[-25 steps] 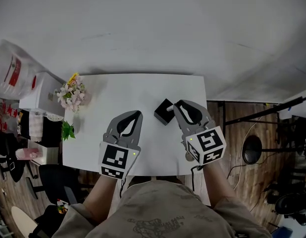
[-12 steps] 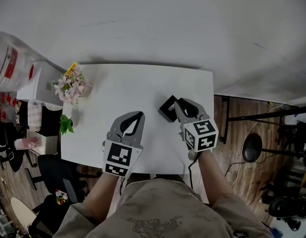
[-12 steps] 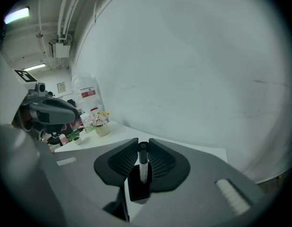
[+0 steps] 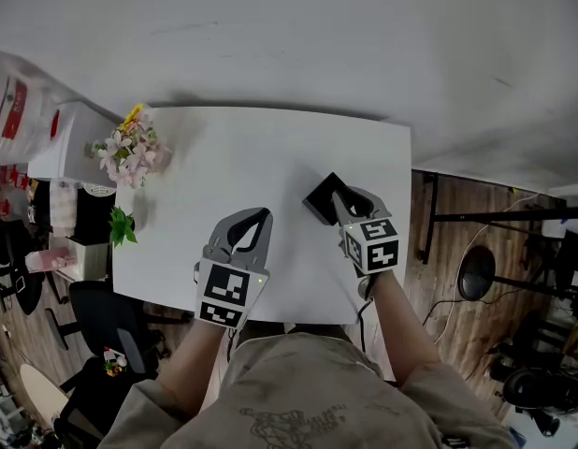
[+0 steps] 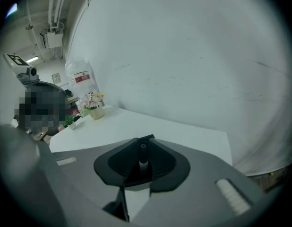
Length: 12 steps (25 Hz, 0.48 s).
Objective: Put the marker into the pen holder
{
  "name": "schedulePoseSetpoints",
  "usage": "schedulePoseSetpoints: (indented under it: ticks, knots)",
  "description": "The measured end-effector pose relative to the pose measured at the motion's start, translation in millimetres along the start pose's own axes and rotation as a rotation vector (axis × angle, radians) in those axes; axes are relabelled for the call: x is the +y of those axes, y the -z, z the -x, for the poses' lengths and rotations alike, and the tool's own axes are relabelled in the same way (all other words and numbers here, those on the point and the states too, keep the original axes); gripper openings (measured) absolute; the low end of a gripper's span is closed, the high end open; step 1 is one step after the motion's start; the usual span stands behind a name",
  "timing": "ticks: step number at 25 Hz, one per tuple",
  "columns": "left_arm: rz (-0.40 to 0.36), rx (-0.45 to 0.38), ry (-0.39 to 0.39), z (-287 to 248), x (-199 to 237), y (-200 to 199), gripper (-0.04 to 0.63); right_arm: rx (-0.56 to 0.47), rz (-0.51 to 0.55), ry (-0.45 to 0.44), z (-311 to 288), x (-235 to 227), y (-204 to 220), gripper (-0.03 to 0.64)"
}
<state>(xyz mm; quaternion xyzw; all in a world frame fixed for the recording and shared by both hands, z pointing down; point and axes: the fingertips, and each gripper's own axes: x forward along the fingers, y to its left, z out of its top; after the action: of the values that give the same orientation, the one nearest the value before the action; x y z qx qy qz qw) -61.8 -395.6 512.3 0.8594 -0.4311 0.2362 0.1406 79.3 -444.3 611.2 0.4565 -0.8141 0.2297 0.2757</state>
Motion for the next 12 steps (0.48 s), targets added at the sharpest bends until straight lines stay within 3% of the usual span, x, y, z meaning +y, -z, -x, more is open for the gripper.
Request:
schedulePoseSetpoints:
  ticks: [5, 12]
  knots:
    - [-0.001, 0.007, 0.004, -1.4, -2.9, 3.1, 0.000, 0.033, 0.015, 0.000, -2.3, 0.3, 5.8, 0.098]
    - [-0.017, -0.012, 0.004, 9.1, -9.0, -6.2, 0.000, -0.018, 0.055, 0.006, 22.5, 5.7, -12.9, 0.133]
